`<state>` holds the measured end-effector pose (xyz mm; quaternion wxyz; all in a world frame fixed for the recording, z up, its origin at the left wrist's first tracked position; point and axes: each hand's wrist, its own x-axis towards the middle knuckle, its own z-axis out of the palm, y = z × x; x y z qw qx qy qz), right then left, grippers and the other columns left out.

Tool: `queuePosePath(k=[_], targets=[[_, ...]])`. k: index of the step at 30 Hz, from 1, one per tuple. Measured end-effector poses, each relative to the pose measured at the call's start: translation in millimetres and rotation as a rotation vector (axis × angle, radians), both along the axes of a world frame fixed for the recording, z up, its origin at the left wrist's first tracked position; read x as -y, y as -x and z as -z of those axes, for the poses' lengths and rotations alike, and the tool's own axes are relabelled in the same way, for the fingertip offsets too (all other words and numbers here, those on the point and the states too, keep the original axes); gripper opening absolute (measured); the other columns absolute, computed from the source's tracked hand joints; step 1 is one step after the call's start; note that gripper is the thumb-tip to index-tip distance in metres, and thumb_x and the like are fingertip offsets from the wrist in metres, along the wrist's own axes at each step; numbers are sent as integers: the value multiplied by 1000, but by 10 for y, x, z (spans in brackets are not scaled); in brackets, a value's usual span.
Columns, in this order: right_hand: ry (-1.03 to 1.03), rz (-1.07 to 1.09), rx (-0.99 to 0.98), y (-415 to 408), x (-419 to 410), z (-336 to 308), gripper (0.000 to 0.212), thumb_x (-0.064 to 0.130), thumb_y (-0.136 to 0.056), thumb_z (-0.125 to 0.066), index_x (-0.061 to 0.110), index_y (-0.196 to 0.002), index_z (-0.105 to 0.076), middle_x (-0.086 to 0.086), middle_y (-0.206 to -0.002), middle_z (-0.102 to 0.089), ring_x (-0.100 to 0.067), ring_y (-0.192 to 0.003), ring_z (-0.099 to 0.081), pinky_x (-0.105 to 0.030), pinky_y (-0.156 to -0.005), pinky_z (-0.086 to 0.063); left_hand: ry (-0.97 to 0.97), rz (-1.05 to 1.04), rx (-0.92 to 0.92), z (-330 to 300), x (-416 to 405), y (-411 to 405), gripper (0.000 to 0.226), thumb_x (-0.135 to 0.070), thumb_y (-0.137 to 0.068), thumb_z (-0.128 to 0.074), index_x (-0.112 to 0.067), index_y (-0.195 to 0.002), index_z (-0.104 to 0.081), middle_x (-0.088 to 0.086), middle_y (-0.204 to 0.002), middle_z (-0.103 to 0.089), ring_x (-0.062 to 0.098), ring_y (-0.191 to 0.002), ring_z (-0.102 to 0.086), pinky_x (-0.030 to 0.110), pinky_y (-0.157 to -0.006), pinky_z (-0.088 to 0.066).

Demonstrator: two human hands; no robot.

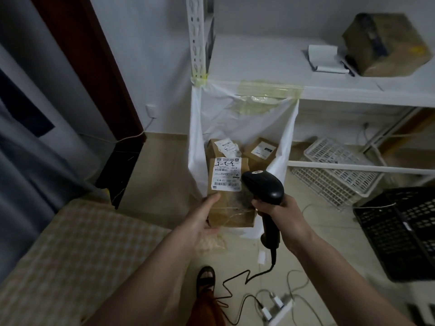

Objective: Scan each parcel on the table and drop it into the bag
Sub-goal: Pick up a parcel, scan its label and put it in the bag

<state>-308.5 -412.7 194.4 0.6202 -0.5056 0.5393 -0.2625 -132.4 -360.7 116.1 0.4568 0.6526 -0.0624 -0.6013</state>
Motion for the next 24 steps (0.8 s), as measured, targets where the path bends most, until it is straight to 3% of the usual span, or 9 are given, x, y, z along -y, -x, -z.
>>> queuePosePath(k=[2,6,9,11,15,18,20,22,24], targets=[[-19,39,-16,-207,348,63,21,3,-82,-69,5,-103,-67,2,-77,-66,-15,-76,-60,-29,-72,-45,-47,22,-32,92,384,-186,37,-49,-85,-66,-25,-112,-59,8,-110,-67,27,-103,-65,44,-86,-56],[-63,139,-24,-538,926,206,22,4,-82,-70,8,-103,-67,-4,-85,-68,-21,-84,-62,-34,-79,-48,-76,69,-101,238,1070,-463,37,-50,-85,-66,-26,-113,-58,8,-110,-67,27,-99,-65,39,-70,-57],[-89,170,-54,-695,1245,330,11,4,-82,-69,9,-91,-68,-4,-75,-65,-21,-76,-59,-34,-76,-47,-65,14,-70,405,1564,-667,48,-46,-87,-67,-19,-124,-54,8,-115,-65,26,-99,-64,46,-78,-59],[-104,185,-62,-752,1386,426,8,3,-82,-68,10,-85,-67,-1,-68,-63,-18,-71,-58,-31,-73,-46,-105,-44,-42,526,1813,-774,54,-44,-86,-68,-16,-128,-49,8,-123,-58,26,-106,-60,43,-74,-60],[-149,175,-88,-808,1534,650,14,6,-82,-70,11,-95,-69,-4,-79,-69,-21,-80,-62,-39,-82,-50,-194,-26,94,836,2106,-934,68,-42,-87,-67,-13,-141,-36,9,-136,-48,30,-119,-52,42,-80,-56],[-196,195,-128,-841,1599,799,17,6,-79,-72,13,-95,-69,-14,-91,-70,-28,-90,-63,-48,-92,-50,-409,297,472,944,2148,-1002,86,-57,-86,-58,-11,-149,-22,18,-149,-35,36,-132,-40,47,-105,-40],[-228,188,-141,-866,1628,862,17,5,-78,-72,12,-93,-69,-20,-95,-69,-30,-89,-62,-52,-95,-48,-482,588,595,976,2104,-960,97,-66,-84,-52,-10,-153,-13,20,-155,-23,38,-139,-30,47,-112,-30],[-253,169,-141,-897,1658,881,17,4,-79,-72,9,-95,-68,-25,-97,-67,-30,-86,-60,-54,-95,-47,-511,882,633,1007,2057,-888,109,-81,-71,-44,-7,-149,-26,18,-148,-39,37,-131,-41,49,-109,-33],[-257,153,-134,-929,1700,884,16,5,-80,-71,7,-96,-68,-29,-101,-65,-30,-85,-59,-55,-95,-46,-536,1212,654,965,2025,-854,101,-85,-71,-33,-8,-135,-50,15,-135,-55,31,-120,-51,47,-106,-37]])
